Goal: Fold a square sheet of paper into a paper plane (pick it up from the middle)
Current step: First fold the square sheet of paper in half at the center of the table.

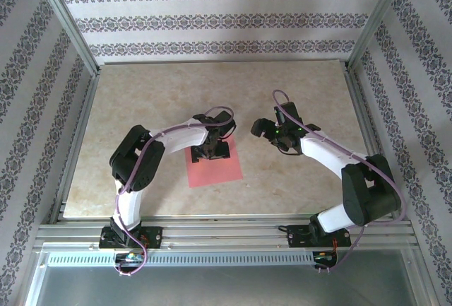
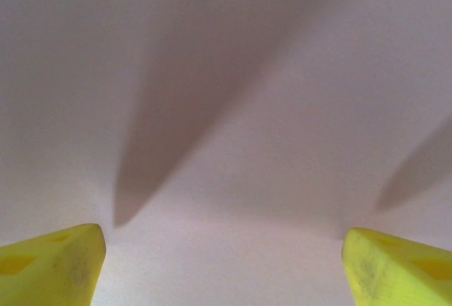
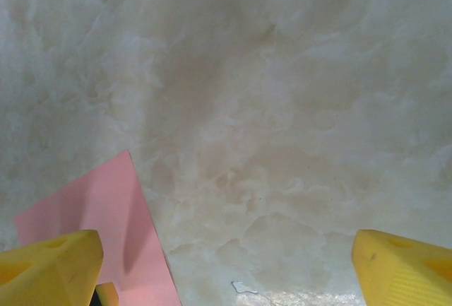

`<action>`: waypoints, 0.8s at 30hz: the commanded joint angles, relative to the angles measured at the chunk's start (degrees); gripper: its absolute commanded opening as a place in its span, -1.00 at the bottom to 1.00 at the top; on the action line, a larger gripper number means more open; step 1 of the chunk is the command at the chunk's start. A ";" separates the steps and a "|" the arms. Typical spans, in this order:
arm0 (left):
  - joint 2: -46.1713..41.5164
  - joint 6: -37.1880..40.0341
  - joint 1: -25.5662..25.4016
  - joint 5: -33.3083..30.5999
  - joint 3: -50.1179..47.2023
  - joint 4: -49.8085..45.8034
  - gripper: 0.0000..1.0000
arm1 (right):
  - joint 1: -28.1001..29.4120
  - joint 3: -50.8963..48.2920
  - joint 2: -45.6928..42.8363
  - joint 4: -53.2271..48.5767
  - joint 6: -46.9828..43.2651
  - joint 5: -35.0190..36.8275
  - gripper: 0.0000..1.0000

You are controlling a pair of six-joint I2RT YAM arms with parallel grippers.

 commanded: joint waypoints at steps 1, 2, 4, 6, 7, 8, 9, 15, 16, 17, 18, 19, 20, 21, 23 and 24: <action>0.91 0.36 -0.91 -1.57 1.24 -4.37 0.71 | 0.01 -0.89 1.00 0.61 -0.28 -0.80 0.81; 1.04 0.17 -0.95 -1.46 1.07 -4.10 0.70 | 0.01 -0.83 1.15 0.69 -0.16 -0.88 0.82; 1.52 -0.06 -0.95 -1.05 0.94 -3.66 0.68 | 0.01 -0.72 1.23 0.65 -0.02 -0.95 0.81; 2.21 -0.15 -0.95 -0.89 0.77 -3.35 0.64 | 0.01 -0.72 1.19 0.69 0.09 -1.06 0.81; 2.66 -0.16 -0.95 -0.71 0.76 -3.32 0.63 | 0.01 -0.72 1.25 0.65 0.22 -1.06 0.80; 3.05 -0.21 -0.97 -0.52 0.67 -3.20 0.61 | 0.05 -0.72 1.12 0.65 0.28 -1.06 0.80; 3.31 -0.26 -1.01 -0.28 0.43 -2.98 0.58 | 0.01 -0.80 1.09 0.65 0.32 -1.06 0.80; 3.74 -1.54 -1.01 -0.11 -3.71 0.36 0.48 | 0.05 -0.90 0.80 0.61 0.88 -0.69 0.79; 3.61 -1.92 -0.95 0.06 -4.74 1.23 0.47 | 0.01 -0.89 0.85 0.56 0.97 -0.83 0.79; 3.68 -2.09 -0.95 0.02 -5.38 1.57 0.46 | 0.10 -0.81 0.92 0.57 1.09 -0.89 0.79; 3.77 -2.16 -0.95 0.02 -5.72 1.68 0.46 | 0.11 -0.81 1.05 0.64 1.30 -0.97 0.78; 3.78 -2.28 -0.95 0.03 -6.01 1.63 0.44 | 0.18 -0.73 1.09 0.65 1.33 -1.06 0.78; 3.65 -2.33 -0.95 0.14 -6.31 1.90 0.43 | 0.32 -0.72 1.18 0.65 1.44 -1.06 0.78; 3.47 -2.30 -0.95 0.10 -6.44 2.02 0.41 | 0.36 -0.64 1.26 0.71 1.56 -0.98 0.78; 2.96 -1.91 -0.95 -0.23 -6.36 1.79 0.39 | 0.53 -0.63 1.45 0.83 1.83 -0.89 0.78; 2.69 -1.76 -0.95 -0.45 -6.15 1.66 0.39 | 0.61 -0.57 1.54 0.87 1.98 -0.81 0.78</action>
